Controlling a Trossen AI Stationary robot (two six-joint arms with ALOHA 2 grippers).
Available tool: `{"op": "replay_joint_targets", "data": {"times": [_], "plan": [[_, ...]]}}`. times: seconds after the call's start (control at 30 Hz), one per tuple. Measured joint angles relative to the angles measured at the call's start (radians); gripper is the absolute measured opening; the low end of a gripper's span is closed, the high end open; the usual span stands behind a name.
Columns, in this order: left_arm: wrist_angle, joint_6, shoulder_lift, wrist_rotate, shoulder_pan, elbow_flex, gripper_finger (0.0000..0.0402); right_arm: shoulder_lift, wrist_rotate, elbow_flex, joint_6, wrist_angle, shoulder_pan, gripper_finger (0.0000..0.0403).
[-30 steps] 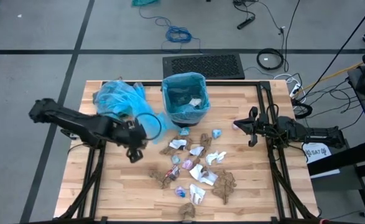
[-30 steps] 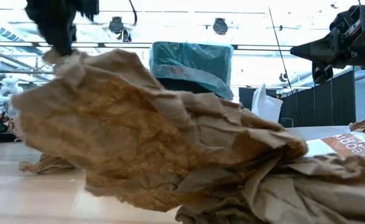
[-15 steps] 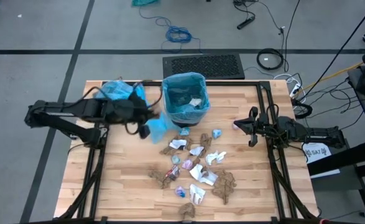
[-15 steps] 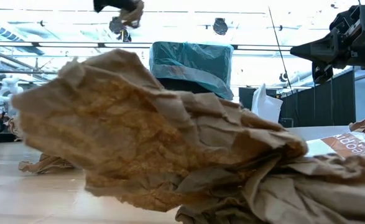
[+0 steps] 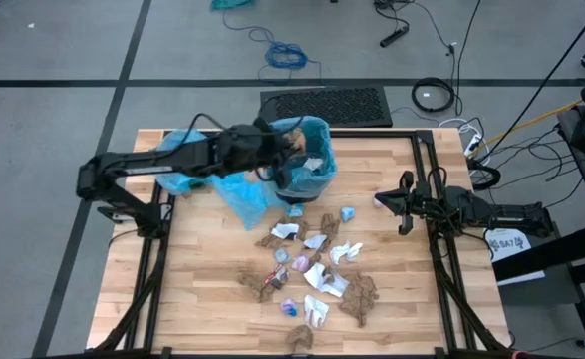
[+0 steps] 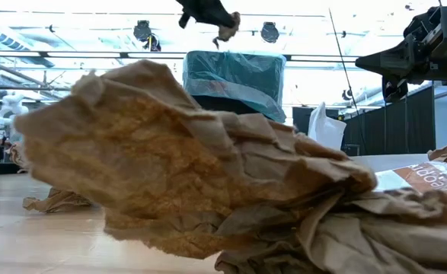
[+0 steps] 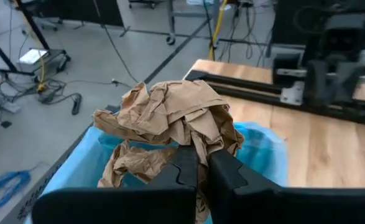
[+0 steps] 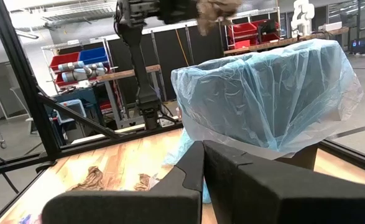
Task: Place trash/remove bag and relplace
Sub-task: Put the brown paper into the trash bin
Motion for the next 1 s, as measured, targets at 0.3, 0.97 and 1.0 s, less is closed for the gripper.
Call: {"op": "replay_joint_targets", "data": {"times": [0.3, 0.97, 1.0], "plan": [[-0.026, -0.003, 0.082, 0.045, 0.043, 0.062, 0.0130, 0.000, 0.000, 0.000, 0.000, 0.000, 0.000, 0.0000], [-0.376, -0.347, -0.016, 0.071, -0.013, 0.062, 0.0184, 0.000, 0.000, 0.000, 0.000, 0.000, 0.000, 0.0000], [-0.384, -0.366, -0.026, 0.078, -0.031, 0.062, 0.0184, 0.000, 0.000, 0.000, 0.000, 0.000, 0.000, 0.0000]]}}
